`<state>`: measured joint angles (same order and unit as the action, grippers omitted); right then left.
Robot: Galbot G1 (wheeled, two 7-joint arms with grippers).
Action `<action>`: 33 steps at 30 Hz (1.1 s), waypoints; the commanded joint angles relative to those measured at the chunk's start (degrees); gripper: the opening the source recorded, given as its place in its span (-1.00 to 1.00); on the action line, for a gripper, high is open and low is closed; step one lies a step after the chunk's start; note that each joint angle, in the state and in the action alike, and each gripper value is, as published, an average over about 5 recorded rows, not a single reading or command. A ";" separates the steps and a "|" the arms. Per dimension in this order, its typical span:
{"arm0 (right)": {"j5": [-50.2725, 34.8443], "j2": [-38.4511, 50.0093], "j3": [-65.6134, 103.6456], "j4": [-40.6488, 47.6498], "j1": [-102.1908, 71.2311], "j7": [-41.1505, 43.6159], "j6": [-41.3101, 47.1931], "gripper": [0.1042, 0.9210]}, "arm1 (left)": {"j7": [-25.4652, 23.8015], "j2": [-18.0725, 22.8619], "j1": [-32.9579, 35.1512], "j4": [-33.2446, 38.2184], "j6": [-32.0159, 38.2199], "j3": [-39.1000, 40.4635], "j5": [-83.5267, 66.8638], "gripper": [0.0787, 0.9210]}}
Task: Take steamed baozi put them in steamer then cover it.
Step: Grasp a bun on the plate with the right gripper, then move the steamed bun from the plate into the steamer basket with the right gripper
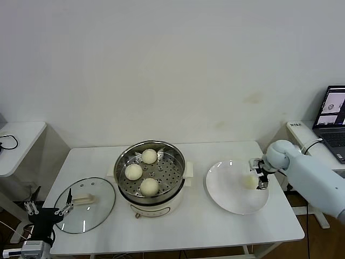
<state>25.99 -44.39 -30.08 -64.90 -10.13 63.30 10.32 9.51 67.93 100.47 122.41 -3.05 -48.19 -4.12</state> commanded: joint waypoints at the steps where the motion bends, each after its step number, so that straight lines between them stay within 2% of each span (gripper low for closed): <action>1: 2.84 -3.52 1.03 4.98 -1.05 -0.21 -0.65 0.75 | -0.04 -0.07 -0.01 -0.06 -0.09 -0.02 -0.01 0.77; 6: 3.12 -4.05 1.20 5.85 -1.11 -0.02 -0.61 0.71 | -0.03 -0.03 -0.05 -0.11 -0.15 -0.08 -0.07 0.77; 21: 1.02 -3.54 -0.16 4.30 1.11 1.31 0.01 0.34 | -0.01 0.10 -0.32 0.17 -0.10 -0.35 -0.29 0.77; 33: -12.14 0.78 -13.27 -5.46 16.68 2.56 3.97 0.29 | -0.12 -0.12 -1.05 0.79 -0.75 0.08 -0.25 0.77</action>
<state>21.58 -45.30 -35.47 -65.13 -3.30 65.58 12.39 9.41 67.90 99.69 123.13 -3.62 -48.24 -4.43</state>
